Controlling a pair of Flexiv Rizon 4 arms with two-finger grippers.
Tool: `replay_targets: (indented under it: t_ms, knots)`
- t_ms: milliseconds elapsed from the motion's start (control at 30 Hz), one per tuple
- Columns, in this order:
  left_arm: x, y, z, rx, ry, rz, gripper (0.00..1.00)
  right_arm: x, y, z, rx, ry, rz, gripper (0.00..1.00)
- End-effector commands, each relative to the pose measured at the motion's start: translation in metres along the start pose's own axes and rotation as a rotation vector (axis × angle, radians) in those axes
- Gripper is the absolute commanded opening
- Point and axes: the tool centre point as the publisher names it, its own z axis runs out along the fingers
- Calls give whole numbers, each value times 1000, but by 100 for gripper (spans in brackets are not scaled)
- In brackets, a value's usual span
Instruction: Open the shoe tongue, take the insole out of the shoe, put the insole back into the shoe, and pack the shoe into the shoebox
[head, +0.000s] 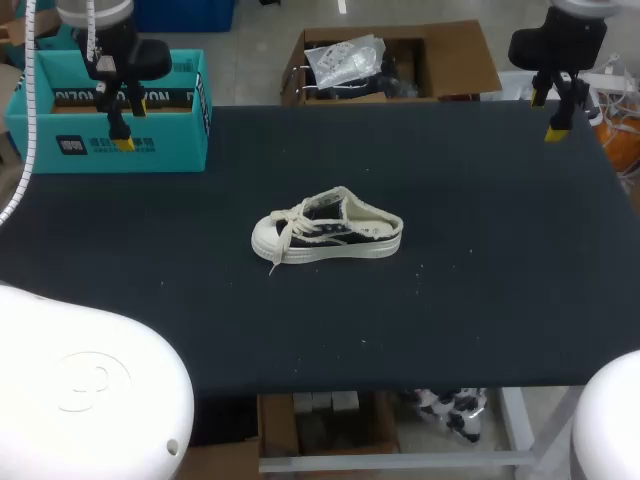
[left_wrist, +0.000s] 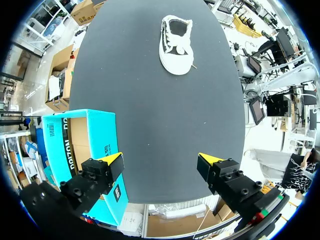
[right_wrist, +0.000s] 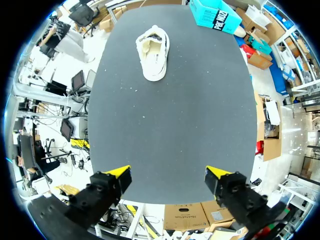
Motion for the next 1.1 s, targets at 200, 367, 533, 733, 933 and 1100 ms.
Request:
replay_targets:
  t_ms: [200, 367, 533, 733, 933, 1100]
  knots:
    - [1, 0, 0, 0, -2, -1, 100, 0, 0, 0, 1, 1, 0, 100]
    - [1, 0, 0, 0, -2, -1, 100, 0, 0, 0, 1, 1, 0, 100]
    - [1, 0, 0, 0, -2, -1, 100, 0, 0, 0, 1, 1, 0, 100]
    - [2, -35, 11, 37, 119, -176, 100, 1, 16, 21, -120, 7, -17, 100]
    - [21, -68, 13, -8, 241, -516, 100, 21, 47, 49, -273, -6, -27, 100]
    - [46, -89, 7, -40, 252, -713, 100, 38, 72, 67, -412, -29, -15, 100]
